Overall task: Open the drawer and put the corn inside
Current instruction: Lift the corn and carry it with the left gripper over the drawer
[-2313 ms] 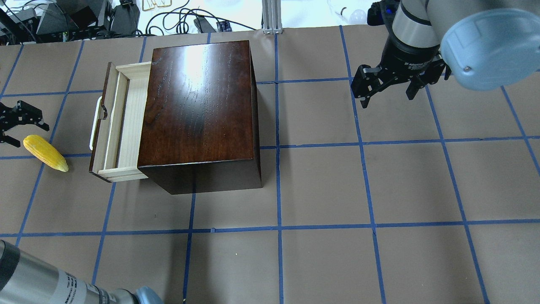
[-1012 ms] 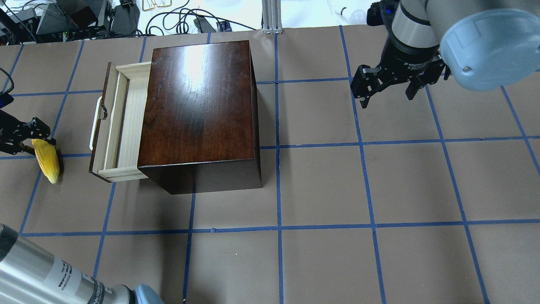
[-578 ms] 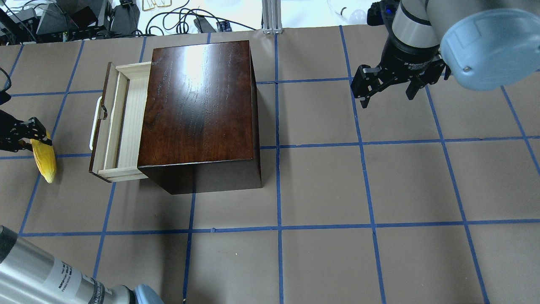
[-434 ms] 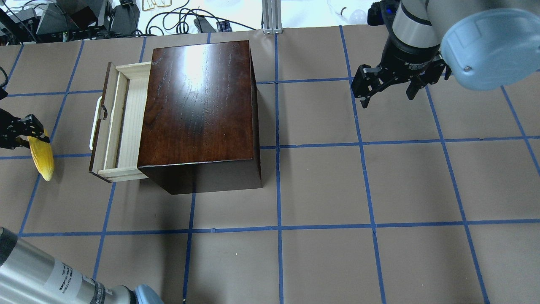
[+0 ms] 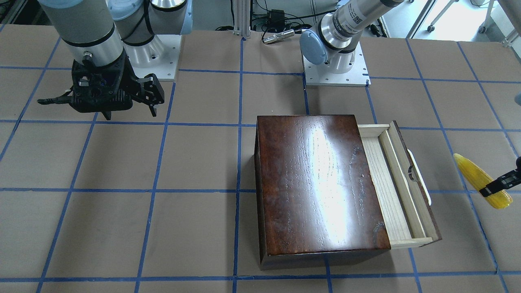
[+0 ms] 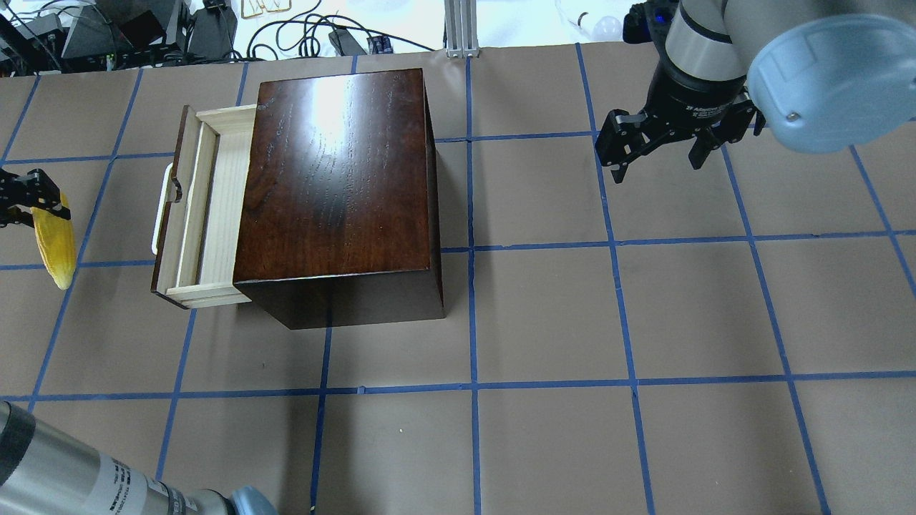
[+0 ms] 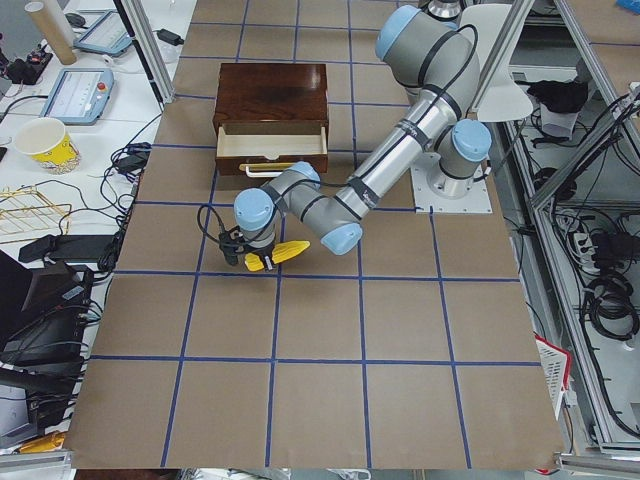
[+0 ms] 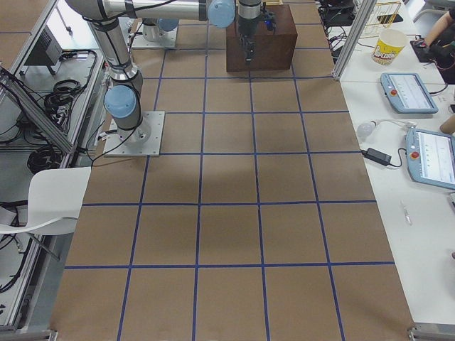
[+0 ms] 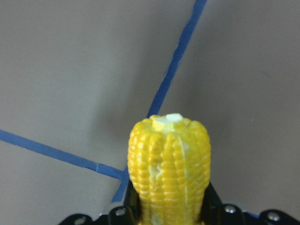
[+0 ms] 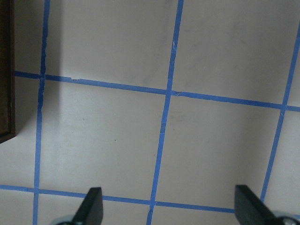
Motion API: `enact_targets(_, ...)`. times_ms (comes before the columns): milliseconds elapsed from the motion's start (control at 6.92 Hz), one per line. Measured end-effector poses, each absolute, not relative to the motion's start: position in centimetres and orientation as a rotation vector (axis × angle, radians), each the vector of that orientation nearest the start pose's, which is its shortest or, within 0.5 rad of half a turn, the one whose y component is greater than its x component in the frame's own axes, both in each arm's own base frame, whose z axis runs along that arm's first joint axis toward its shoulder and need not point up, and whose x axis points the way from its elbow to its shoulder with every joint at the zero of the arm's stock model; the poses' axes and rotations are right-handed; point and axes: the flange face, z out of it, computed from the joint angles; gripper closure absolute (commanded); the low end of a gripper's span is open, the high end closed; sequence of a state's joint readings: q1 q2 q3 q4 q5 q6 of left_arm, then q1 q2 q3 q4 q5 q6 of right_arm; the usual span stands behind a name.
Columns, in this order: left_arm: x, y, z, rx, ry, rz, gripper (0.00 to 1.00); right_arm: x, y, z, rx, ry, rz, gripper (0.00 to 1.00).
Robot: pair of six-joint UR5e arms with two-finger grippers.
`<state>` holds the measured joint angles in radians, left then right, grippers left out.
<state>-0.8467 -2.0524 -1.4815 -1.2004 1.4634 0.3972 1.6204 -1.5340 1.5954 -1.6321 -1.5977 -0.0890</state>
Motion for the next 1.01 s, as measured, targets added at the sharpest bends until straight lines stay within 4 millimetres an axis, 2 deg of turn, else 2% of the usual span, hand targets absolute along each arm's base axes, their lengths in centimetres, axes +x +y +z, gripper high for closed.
enact_targets(434,27.8,-60.3,40.3,-0.345,3.236,-0.010,1.00,15.5,-50.0,46.4,-0.219,3.162,0.001,0.00)
enact_targets(578,25.2,-61.0,43.0,-0.271,3.214,-0.004,1.00,15.6,-50.0,46.4,-0.220,3.162,0.001,0.00)
enact_targets(723,21.1,-61.8,45.1,-0.159,3.179,-0.005,1.00,15.6,-50.0,46.4,-0.219,3.162,0.001,0.00)
enact_targets(867,16.5,-62.5,46.3,-0.043,3.151,-0.005,1.00,15.5,-50.0,46.4,-0.219,3.162,0.001,0.00)
enact_targets(1012,12.8,-63.1,46.3,0.050,3.135,0.010,1.00,15.5,-50.0,46.4,-0.219,3.162,0.001,0.00)
